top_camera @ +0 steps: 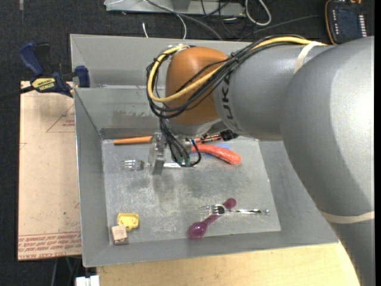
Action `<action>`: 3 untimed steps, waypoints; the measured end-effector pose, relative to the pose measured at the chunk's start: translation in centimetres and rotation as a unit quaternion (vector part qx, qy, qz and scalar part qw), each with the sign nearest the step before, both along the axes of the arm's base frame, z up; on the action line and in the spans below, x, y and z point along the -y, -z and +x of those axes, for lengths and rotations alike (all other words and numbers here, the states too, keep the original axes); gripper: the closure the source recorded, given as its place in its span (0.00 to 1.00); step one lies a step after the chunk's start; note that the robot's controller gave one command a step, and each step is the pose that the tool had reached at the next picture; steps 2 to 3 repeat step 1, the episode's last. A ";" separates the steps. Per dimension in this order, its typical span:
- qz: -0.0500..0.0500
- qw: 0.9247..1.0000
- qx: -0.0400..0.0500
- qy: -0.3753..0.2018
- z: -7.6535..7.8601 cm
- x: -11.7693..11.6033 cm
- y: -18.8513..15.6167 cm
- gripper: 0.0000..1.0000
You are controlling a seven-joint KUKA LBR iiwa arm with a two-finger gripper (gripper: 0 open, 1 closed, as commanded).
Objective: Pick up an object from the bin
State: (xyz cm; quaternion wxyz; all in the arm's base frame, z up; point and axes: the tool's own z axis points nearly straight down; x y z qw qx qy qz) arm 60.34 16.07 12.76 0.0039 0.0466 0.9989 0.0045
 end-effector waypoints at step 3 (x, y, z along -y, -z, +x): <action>0.000 1.000 -0.001 0.000 -0.1 0.0 -2.1 1.00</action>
Offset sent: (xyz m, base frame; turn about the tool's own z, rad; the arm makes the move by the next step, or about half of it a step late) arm -0.0012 -0.0003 0.0516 0.0002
